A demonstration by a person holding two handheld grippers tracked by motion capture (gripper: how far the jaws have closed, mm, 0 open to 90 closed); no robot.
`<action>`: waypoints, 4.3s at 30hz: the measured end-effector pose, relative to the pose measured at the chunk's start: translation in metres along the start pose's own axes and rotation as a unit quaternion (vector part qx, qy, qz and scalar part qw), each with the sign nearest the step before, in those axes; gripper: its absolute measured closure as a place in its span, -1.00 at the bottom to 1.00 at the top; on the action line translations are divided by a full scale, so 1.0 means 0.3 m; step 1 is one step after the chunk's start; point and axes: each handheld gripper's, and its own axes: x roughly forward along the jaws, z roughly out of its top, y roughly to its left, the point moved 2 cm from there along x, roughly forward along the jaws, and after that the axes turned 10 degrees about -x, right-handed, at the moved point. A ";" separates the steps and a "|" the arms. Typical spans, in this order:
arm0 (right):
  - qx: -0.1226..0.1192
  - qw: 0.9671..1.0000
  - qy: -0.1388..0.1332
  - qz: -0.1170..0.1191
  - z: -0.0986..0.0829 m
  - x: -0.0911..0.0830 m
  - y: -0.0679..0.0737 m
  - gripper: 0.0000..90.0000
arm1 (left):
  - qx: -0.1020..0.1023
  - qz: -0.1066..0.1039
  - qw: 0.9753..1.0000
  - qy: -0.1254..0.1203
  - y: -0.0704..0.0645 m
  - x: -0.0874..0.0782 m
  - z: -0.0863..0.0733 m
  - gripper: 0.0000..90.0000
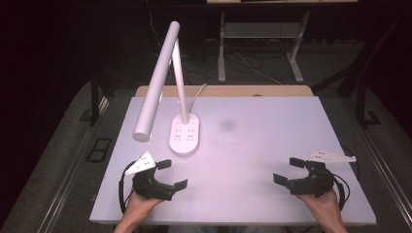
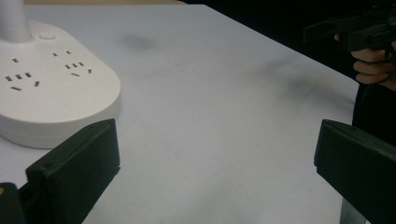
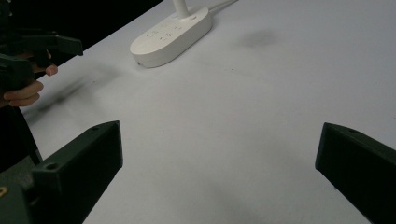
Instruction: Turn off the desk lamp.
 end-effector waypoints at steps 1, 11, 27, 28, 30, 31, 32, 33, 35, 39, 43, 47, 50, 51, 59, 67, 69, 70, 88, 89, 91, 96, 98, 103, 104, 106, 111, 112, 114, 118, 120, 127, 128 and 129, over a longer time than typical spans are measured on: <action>-0.003 1.000 0.003 -0.002 0.000 0.001 0.002 -0.99 | 0.000 0.001 1.000 0.000 0.000 0.000 0.000 -1.00; -0.001 1.000 0.009 0.008 0.000 0.008 0.011 -0.99 | -0.005 0.004 1.000 -0.006 0.002 -0.007 0.000 -1.00; 0.005 1.000 0.022 0.014 -0.004 0.007 -0.001 -0.99 | -0.005 0.008 1.000 -0.009 0.003 -0.007 0.002 -1.00; 0.008 1.000 0.023 0.014 -0.003 0.007 0.001 -0.99 | -0.005 0.008 1.000 -0.009 0.004 -0.007 0.002 -1.00; 0.006 1.000 0.024 0.014 -0.001 0.007 -0.001 -0.99 | -0.007 0.008 1.000 -0.010 0.004 -0.008 0.001 -1.00; 0.005 1.000 0.025 0.015 0.000 0.007 -0.001 -0.99 | -0.007 0.008 1.000 -0.010 0.004 -0.008 0.002 -1.00; 0.004 1.000 0.026 0.015 0.000 0.007 -0.001 -0.98 | -0.008 0.008 1.000 -0.011 0.003 -0.008 0.001 -1.00; 0.005 0.999 0.031 0.016 0.001 0.006 0.001 -0.99 | -0.008 0.008 1.000 -0.011 0.003 -0.008 0.001 -1.00; 0.003 0.999 0.031 0.016 0.003 0.007 0.000 -0.99 | -0.007 0.008 1.000 -0.010 0.003 -0.009 0.002 -1.00; 0.001 0.999 0.037 0.017 0.010 0.012 0.001 -0.98 | -0.006 0.009 1.000 -0.010 0.003 -0.009 0.001 -1.00; -0.007 0.999 0.044 0.018 0.018 0.022 -0.003 -0.98 | -0.008 0.010 1.000 -0.010 0.005 -0.008 0.000 -1.00; -0.010 0.999 0.046 0.020 0.035 0.026 -0.007 -0.99 | -0.007 0.011 1.000 -0.007 0.006 -0.006 0.000 -1.00; -0.014 0.998 0.048 0.023 0.052 0.029 -0.006 -0.98 | -0.006 0.010 1.000 -0.007 0.005 -0.004 0.000 -1.00; -0.016 0.998 0.049 0.024 0.058 0.031 -0.005 -0.98 | -0.005 0.010 1.000 -0.005 0.006 -0.004 -0.001 -1.00; -0.024 0.998 0.055 0.031 0.102 0.049 -0.005 -0.99 | -0.007 0.009 1.000 -0.006 0.005 -0.002 -0.002 -1.00; -0.033 0.997 0.059 0.039 0.163 0.073 -0.004 -0.98 | -0.007 0.009 1.000 -0.005 0.004 -0.001 -0.002 -1.00; -0.036 0.997 0.058 0.041 0.179 0.079 -0.006 -0.99 | -0.006 0.009 1.000 -0.005 0.004 -0.002 -0.002 -1.00; -0.035 0.997 0.058 0.043 0.186 0.081 -0.007 -0.98 | -0.006 0.009 1.000 -0.005 0.004 -0.002 -0.002 -1.00; -0.046 0.995 0.065 0.059 0.298 0.159 -0.014 -0.98 | -0.005 0.017 1.000 -0.008 0.011 0.002 -0.002 -1.00; -0.046 0.995 0.066 0.060 0.305 0.165 -0.013 -0.98 | -0.005 0.017 1.000 -0.007 0.012 0.002 -0.002 -1.00; -0.049 0.995 0.069 0.061 0.317 0.176 -0.012 -0.98 | -0.005 0.015 1.000 -0.006 0.013 0.002 -0.002 -1.00; -0.054 0.994 0.074 0.065 0.332 0.200 -0.005 -0.98 | -0.007 0.015 1.000 -0.005 0.013 0.002 -0.002 -1.00; -0.055 0.994 0.073 0.067 0.346 0.217 0.003 -0.98 | -0.007 0.015 1.000 -0.004 0.012 0.003 -0.002 -1.00; -0.066 0.992 0.077 0.070 0.372 0.249 0.011 -0.98 | -0.005 0.013 1.000 -0.002 0.011 0.002 -0.002 -1.00; -0.066 0.992 0.077 0.070 0.372 0.249 0.011 -0.98 | -0.005 0.013 1.000 -0.002 0.011 0.002 -0.002 -1.00; -0.065 0.992 0.084 0.065 0.383 0.270 0.006 -0.98 | -0.006 0.012 1.000 -0.003 0.014 0.000 0.000 -1.00; -0.064 0.992 0.085 0.071 0.403 0.305 0.000 -0.98 | -0.009 0.013 1.000 -0.004 0.013 -0.003 -0.001 -1.00; -0.064 0.992 0.085 0.071 0.403 0.305 0.000 -0.98 | -0.009 0.013 1.000 -0.004 0.013 -0.003 -0.001 -1.00; -0.066 0.991 0.087 0.074 0.419 0.327 -0.003 -0.98 | -0.008 0.012 1.000 -0.005 0.012 -0.003 0.000 -1.00; -0.067 0.991 0.091 0.071 0.441 0.354 -0.005 -0.98 | -0.007 0.013 1.000 -0.007 0.012 -0.006 0.000 -1.00; -0.067 0.991 0.094 0.070 0.450 0.368 -0.008 -0.98 | -0.008 0.013 1.000 -0.008 0.012 -0.007 0.001 -1.00; -0.061 0.991 0.099 0.070 0.476 0.414 -0.017 -0.98 | -0.008 0.012 1.000 -0.008 0.010 -0.006 0.001 -1.00; -0.059 0.991 0.099 0.070 0.479 0.421 -0.017 -0.98 | -0.007 0.011 1.000 -0.008 0.010 -0.006 0.001 -1.00; -0.059 0.991 0.099 0.070 0.479 0.421 -0.017 -0.98 | -0.007 0.011 1.000 -0.008 0.010 -0.006 0.001 -1.00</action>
